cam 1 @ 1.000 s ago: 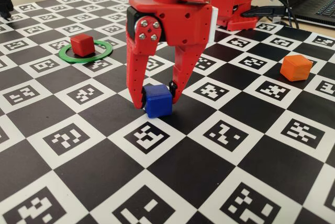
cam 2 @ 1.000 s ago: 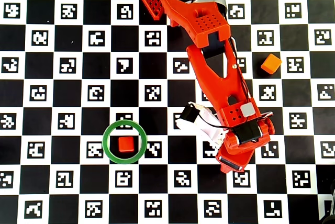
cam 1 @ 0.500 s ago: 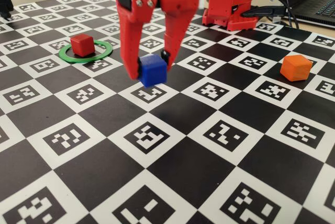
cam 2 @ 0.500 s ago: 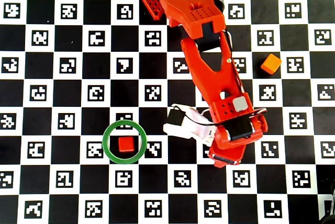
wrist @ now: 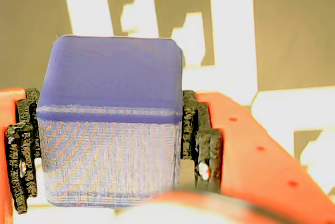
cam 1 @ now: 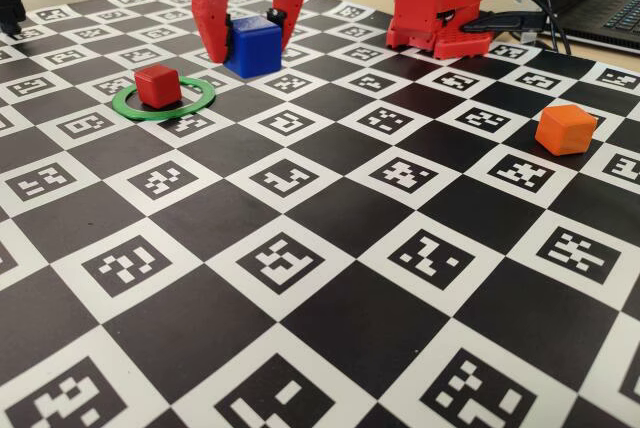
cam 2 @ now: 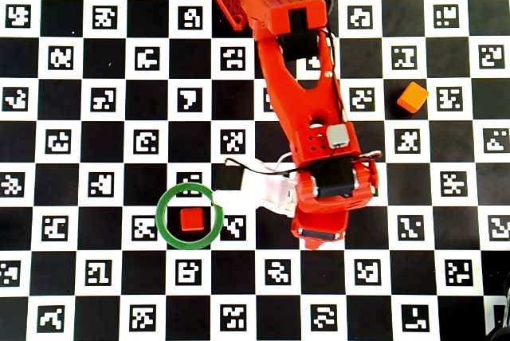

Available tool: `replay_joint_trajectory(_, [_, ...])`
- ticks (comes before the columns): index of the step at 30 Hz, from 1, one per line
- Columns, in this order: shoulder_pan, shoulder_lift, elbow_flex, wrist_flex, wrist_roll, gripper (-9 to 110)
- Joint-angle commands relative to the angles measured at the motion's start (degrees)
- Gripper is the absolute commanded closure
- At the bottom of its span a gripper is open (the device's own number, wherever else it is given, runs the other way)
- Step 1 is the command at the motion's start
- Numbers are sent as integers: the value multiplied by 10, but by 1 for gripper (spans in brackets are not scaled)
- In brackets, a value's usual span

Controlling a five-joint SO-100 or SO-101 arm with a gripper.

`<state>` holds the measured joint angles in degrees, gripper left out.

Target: Grab the red cube then put it in the green circle then put the blue cube on top and finally the orange cube on top

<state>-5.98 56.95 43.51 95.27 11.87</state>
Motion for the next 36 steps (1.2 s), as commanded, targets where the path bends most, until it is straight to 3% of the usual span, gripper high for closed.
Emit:
replay_joint_trajectory(1, [37,95,9,3,-69,97])
replay_joint_trajectory(19, [221,123,69,-11,-301,98])
replay_joint_trajectory(36, [253,110,115,-86,-369,98])
